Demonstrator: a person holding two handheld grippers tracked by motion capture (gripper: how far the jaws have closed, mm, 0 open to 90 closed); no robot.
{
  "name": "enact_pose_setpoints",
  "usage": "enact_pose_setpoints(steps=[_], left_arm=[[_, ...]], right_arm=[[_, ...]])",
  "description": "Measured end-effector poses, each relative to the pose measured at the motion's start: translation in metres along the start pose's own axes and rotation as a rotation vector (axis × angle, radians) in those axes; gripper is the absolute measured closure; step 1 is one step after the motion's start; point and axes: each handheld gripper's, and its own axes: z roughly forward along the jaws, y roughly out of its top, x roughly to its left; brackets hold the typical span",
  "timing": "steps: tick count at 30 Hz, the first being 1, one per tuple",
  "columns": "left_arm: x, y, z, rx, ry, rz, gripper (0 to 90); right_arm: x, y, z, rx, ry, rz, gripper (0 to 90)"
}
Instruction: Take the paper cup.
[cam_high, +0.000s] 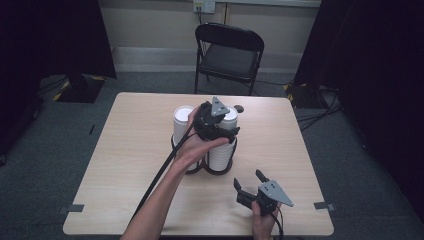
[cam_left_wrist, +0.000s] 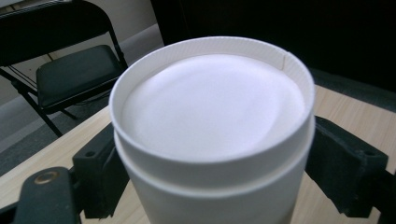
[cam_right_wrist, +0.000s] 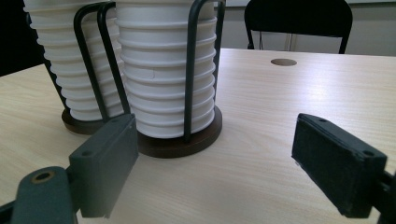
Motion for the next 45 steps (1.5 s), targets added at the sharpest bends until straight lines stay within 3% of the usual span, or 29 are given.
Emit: enact_pose_setpoints(steps=[3, 16, 45], left_arm=[[0.001, -0.001, 0.004, 0.022, 0.002, 0.004, 17.0], [0.004, 0.0, 0.002, 0.015, -0.019, -0.029, 19.1], [0.005, 0.002, -0.016, -0.137, -0.018, -0.082, 19.8]], right_arm=[[0.0, 0.0, 0.001, 0.005, 0.0, -0.002, 14.2], [0.0, 0.0, -0.001, -0.004, -0.005, 0.004, 14.2], [0.0, 0.0, 0.0, -0.004, -0.008, 0.005, 14.2]])
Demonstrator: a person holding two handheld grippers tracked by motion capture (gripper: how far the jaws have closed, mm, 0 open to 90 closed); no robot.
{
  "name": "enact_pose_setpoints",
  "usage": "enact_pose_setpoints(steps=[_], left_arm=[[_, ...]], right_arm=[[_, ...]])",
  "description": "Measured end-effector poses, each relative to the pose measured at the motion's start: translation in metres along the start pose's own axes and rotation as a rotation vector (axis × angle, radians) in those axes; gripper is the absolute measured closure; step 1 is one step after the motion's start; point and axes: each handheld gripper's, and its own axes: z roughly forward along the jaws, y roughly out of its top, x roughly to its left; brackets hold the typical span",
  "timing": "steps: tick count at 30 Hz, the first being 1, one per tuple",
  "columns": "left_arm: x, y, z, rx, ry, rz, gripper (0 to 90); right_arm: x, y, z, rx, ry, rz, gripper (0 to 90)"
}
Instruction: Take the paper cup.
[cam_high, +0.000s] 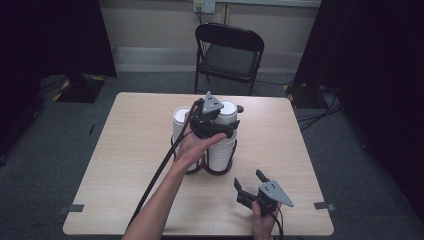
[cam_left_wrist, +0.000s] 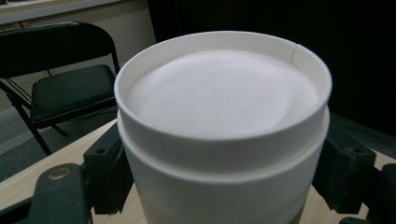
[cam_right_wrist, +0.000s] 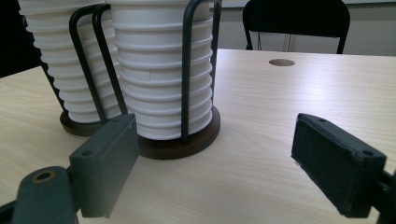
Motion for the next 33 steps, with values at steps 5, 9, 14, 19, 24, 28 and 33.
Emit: enact_pose_setpoints(steps=[5, 9, 14, 19, 24, 28, 33], left_arm=[[-0.001, 0.003, -0.005, -0.046, 0.005, -0.004, 19.8], [-0.002, 0.005, -0.011, -0.077, 0.025, -0.043, 20.0], [-0.003, 0.007, -0.014, -0.103, 0.023, -0.034, 20.0], [-0.003, 0.008, -0.018, -0.127, 0.015, -0.039, 20.0], [-0.002, 0.011, -0.024, -0.164, 0.014, -0.055, 19.9], [-0.001, 0.013, -0.028, -0.179, 0.002, -0.057, 19.9], [-0.002, 0.013, -0.031, -0.191, -0.001, -0.055, 19.9]], right_arm=[[0.0, 0.0, 0.0, 0.004, 0.001, -0.002, 14.2], [0.0, 0.0, 0.001, 0.009, 0.004, -0.005, 14.2], [0.002, 0.0, 0.001, 0.014, -0.003, -0.019, 14.1], [0.001, 0.0, 0.001, 0.008, 0.001, -0.009, 14.0], [0.0, 0.0, 0.001, 0.009, 0.001, -0.003, 14.0], [-0.001, 0.0, 0.001, 0.007, 0.003, 0.001, 14.0], [0.0, 0.0, 0.001, 0.01, 0.005, 0.001, 13.9]])
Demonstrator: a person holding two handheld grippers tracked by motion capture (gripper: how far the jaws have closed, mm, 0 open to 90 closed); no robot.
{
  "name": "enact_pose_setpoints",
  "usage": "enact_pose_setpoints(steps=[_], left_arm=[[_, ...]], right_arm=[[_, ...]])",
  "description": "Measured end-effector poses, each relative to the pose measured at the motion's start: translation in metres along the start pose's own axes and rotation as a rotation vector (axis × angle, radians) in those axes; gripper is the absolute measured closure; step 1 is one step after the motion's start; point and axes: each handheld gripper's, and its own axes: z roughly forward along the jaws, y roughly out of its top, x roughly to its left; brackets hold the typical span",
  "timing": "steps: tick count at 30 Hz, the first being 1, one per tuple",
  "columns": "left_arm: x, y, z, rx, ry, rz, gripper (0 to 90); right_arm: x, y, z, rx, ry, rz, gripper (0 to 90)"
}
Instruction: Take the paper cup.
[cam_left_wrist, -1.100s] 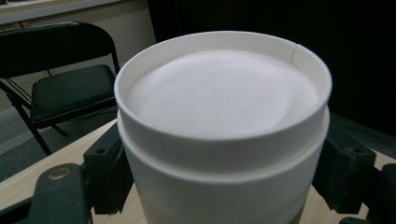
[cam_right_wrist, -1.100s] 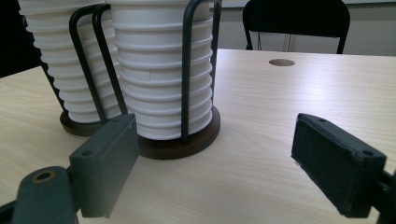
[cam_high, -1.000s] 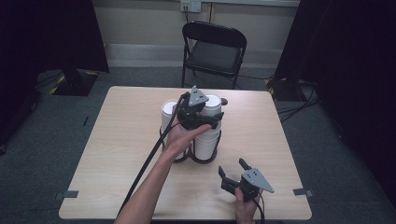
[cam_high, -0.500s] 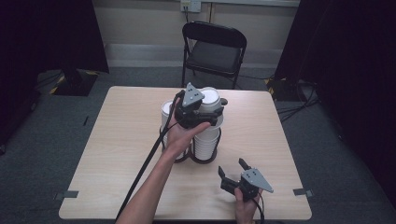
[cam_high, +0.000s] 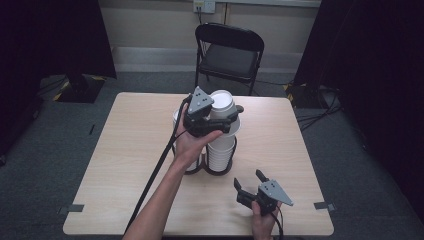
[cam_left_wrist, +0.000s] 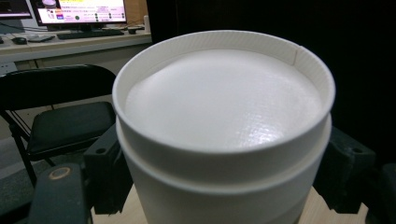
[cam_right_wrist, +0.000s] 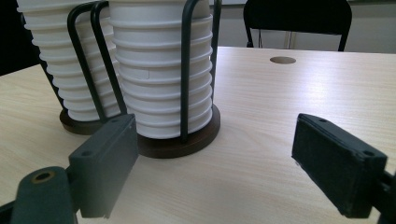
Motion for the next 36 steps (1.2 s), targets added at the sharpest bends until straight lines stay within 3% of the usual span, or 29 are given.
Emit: enact_pose_setpoints(steps=[16, 21, 29, 36], left_arm=[[0.0, 0.011, -0.019, -0.093, -0.006, -0.017, 19.9], [0.001, 0.012, -0.027, -0.09, -0.022, -0.005, 19.7], [0.003, 0.007, -0.046, -0.097, -0.021, -0.038, 19.7], [0.004, 0.001, -0.06, -0.084, -0.044, -0.058, 19.7]], right_arm=[[-0.001, 0.0, 0.0, -0.004, -0.001, 0.002, 13.9], [-0.001, 0.0, 0.0, -0.005, -0.001, 0.003, 13.8], [0.0, 0.0, 0.0, -0.001, -0.001, 0.0, 13.8], [0.0, 0.0, 0.0, 0.002, -0.001, 0.0, 13.8]])
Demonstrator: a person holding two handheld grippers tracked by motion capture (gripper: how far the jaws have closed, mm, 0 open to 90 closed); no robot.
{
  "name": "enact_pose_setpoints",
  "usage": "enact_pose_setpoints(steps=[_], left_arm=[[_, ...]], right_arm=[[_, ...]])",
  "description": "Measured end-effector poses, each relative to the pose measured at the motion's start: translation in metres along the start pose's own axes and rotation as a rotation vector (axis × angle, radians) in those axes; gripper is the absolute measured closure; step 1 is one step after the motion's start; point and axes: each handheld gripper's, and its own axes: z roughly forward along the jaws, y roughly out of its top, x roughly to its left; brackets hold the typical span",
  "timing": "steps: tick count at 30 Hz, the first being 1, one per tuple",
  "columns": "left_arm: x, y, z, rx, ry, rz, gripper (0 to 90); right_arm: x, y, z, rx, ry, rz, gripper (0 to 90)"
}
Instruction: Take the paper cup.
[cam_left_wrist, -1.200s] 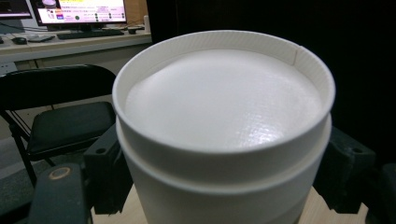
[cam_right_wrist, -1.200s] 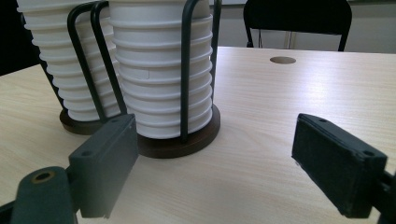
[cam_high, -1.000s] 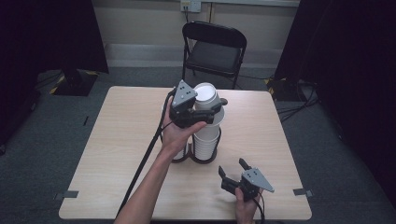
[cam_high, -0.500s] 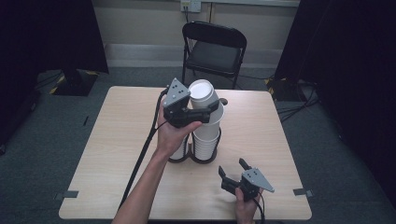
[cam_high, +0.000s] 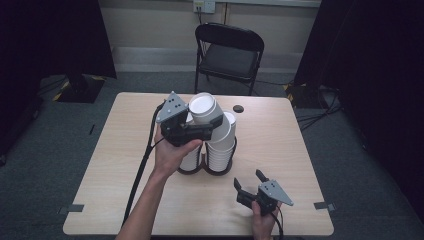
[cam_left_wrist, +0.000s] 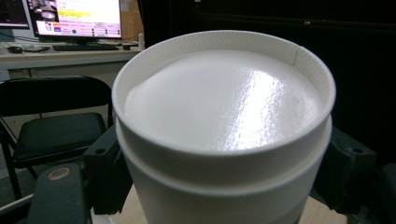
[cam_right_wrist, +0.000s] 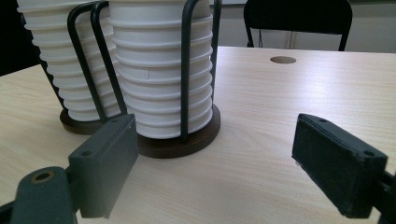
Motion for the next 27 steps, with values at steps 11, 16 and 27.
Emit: enact_pose_setpoints(steps=[11, 16, 27], left_arm=[[-0.006, -0.021, -0.012, 0.021, -0.03, -0.013, 19.6], [-0.008, -0.032, -0.015, 0.037, -0.045, -0.033, 19.6], [-0.011, -0.056, -0.028, 0.071, -0.048, -0.048, 19.6]], right_arm=[[0.0, 0.0, 0.0, -0.004, -0.002, 0.0, 13.8], [0.0, 0.0, -0.001, -0.006, -0.003, -0.001, 13.8], [0.004, 0.001, 0.003, 0.028, -0.021, -0.035, 17.6]])
